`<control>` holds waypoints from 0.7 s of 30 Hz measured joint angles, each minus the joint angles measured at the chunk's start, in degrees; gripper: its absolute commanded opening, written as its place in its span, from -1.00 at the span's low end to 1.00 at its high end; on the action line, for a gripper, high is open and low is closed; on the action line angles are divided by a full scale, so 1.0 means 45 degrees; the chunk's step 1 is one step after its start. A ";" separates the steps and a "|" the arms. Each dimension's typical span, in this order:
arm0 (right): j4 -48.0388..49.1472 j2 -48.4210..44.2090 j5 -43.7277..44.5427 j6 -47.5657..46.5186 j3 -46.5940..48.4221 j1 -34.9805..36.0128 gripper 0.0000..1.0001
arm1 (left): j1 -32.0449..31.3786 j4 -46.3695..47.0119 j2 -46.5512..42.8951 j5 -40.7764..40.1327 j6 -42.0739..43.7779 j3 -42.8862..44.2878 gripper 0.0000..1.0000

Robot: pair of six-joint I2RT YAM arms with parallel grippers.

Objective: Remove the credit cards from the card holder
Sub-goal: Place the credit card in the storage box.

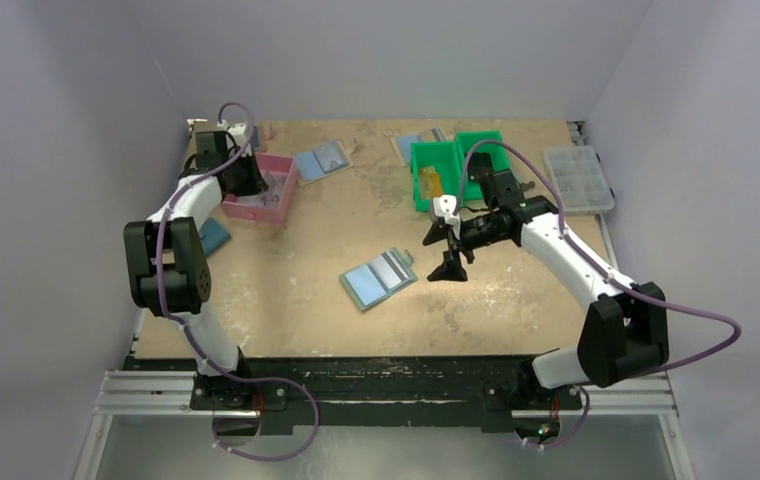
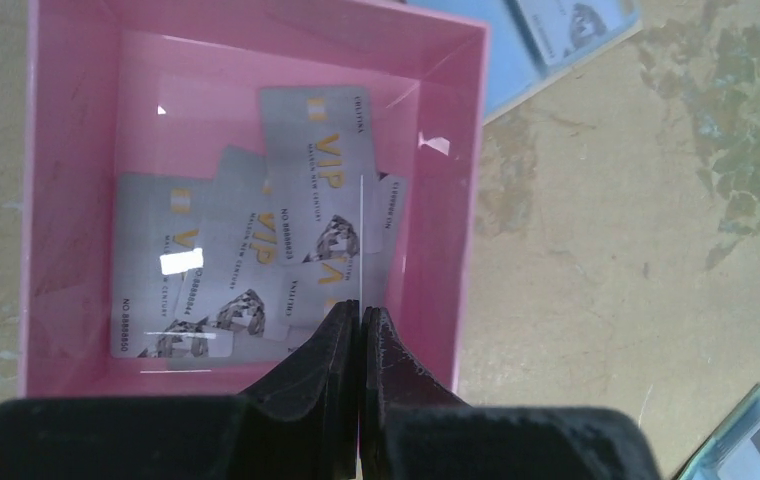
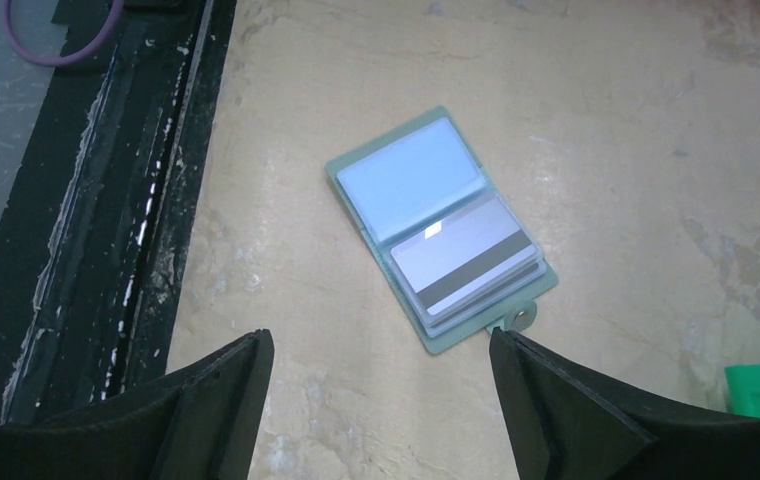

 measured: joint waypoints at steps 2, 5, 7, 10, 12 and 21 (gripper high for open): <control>-0.0189 0.0136 0.0005 -0.0126 0.0000 -0.0117 0.77 | 0.0243 0.0024 0.0228 0.0180 -0.0053 0.0000 -1.00; -0.0374 0.0199 0.0015 -0.0253 0.0000 -0.0306 0.77 | 0.0675 0.0223 0.0529 0.0627 -0.0262 0.0000 -1.00; -0.0413 0.0199 0.0015 -0.0272 0.0000 -0.0384 0.77 | 0.0889 0.0427 0.0792 0.0855 -0.0476 0.0015 -0.95; -0.0398 0.0194 0.0039 -0.0267 0.0000 -0.0442 0.78 | 0.0967 0.0602 0.1384 0.1122 -0.0719 0.0185 -0.72; -0.0345 0.0131 0.0097 -0.0253 -0.0010 -0.0452 0.78 | 0.0957 0.0593 0.1821 0.1239 -0.0923 0.0437 -0.61; -0.0058 -0.0952 0.0301 -0.0083 -0.0097 -0.0471 0.79 | 0.0937 -0.0486 0.1443 -0.0923 -0.1001 0.2322 0.10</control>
